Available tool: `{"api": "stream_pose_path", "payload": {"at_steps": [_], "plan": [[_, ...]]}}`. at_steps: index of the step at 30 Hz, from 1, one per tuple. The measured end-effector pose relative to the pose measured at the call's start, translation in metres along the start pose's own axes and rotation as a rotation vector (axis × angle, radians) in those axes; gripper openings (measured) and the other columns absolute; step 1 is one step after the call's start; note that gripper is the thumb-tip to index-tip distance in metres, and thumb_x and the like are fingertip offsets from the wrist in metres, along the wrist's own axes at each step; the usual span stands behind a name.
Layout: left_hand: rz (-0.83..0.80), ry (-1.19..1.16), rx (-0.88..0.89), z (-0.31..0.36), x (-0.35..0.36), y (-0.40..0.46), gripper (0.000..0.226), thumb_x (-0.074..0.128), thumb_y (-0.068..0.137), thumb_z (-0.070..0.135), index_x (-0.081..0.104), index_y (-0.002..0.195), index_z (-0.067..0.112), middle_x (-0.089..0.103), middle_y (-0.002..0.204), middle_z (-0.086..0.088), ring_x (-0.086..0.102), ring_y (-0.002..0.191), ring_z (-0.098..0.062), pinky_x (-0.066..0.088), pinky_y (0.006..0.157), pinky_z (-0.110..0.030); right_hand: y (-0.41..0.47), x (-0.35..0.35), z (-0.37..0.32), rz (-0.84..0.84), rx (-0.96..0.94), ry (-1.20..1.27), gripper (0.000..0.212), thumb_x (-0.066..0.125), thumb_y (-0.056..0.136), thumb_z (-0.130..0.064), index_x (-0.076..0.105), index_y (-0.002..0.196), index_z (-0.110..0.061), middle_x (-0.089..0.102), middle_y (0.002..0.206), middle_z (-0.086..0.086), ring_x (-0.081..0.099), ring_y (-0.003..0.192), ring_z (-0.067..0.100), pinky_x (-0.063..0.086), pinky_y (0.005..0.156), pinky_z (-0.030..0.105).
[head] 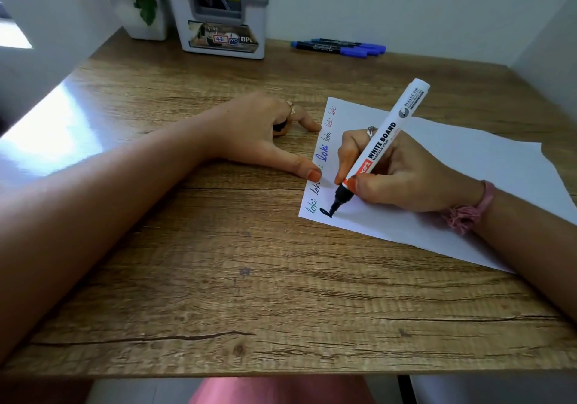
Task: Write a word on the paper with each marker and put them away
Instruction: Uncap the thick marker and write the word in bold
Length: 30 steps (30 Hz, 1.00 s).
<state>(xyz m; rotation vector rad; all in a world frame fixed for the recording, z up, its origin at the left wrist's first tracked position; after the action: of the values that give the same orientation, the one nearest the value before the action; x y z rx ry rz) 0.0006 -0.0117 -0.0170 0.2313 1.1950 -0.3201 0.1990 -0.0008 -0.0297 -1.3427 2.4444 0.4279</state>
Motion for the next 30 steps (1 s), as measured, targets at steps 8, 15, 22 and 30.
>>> {"api": "stream_pose_path", "payload": {"at_steps": [8,15,22,30], "plan": [[-0.015,0.007,-0.019,0.0024,-0.0013,-0.0004,0.086,0.060,0.053,0.080,0.048,0.128,0.039,0.043,0.065,0.009,0.043,0.060,-0.007,0.027,0.053,-0.025,0.0022,0.0003,-0.0009,0.026,-0.031,-0.004,0.033,0.057,0.068,-0.018,0.051,0.075,0.014,0.055,0.062,0.008,0.046,0.054,0.002,0.036,0.050,0.011],[-0.022,-0.002,-0.023,0.0044,-0.0015,-0.0011,0.083,0.055,0.053,0.074,0.048,0.127,0.038,0.043,0.065,0.010,0.043,0.059,-0.007,0.027,0.053,-0.025,0.0029,0.0008,0.0002,0.041,-0.038,-0.030,0.029,0.060,0.070,-0.015,0.052,0.077,0.013,0.057,0.061,-0.010,0.047,0.055,0.006,0.037,0.051,0.014],[-0.015,-0.002,-0.016,0.0038,-0.0020,-0.0016,0.084,0.055,0.052,0.075,0.049,0.127,0.037,0.043,0.064,0.011,0.042,0.059,-0.006,0.026,0.053,-0.026,0.0048,0.0023,-0.0012,0.083,-0.047,-0.052,0.032,0.060,0.070,-0.022,0.052,0.076,0.009,0.056,0.062,-0.007,0.047,0.059,0.016,0.040,0.053,0.022],[-0.013,0.002,-0.013,0.0026,-0.0012,-0.0009,0.083,0.055,0.052,0.076,0.050,0.126,0.038,0.043,0.062,0.005,0.043,0.059,-0.010,0.031,0.055,-0.028,0.0051,0.0005,-0.0016,0.124,-0.025,-0.052,0.032,0.059,0.068,-0.022,0.053,0.076,0.008,0.055,0.061,0.012,0.049,0.056,0.027,0.041,0.051,0.027]]}}
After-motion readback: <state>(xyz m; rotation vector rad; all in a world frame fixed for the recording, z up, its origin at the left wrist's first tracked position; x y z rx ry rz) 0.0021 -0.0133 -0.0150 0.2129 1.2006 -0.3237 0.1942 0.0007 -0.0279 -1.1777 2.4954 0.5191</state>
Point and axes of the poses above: each hand's wrist, its own y-axis towards the middle knuckle, its own x-axis out of the palm, z = x × y, the point moved 2 cm from there along y, towards the middle knuckle
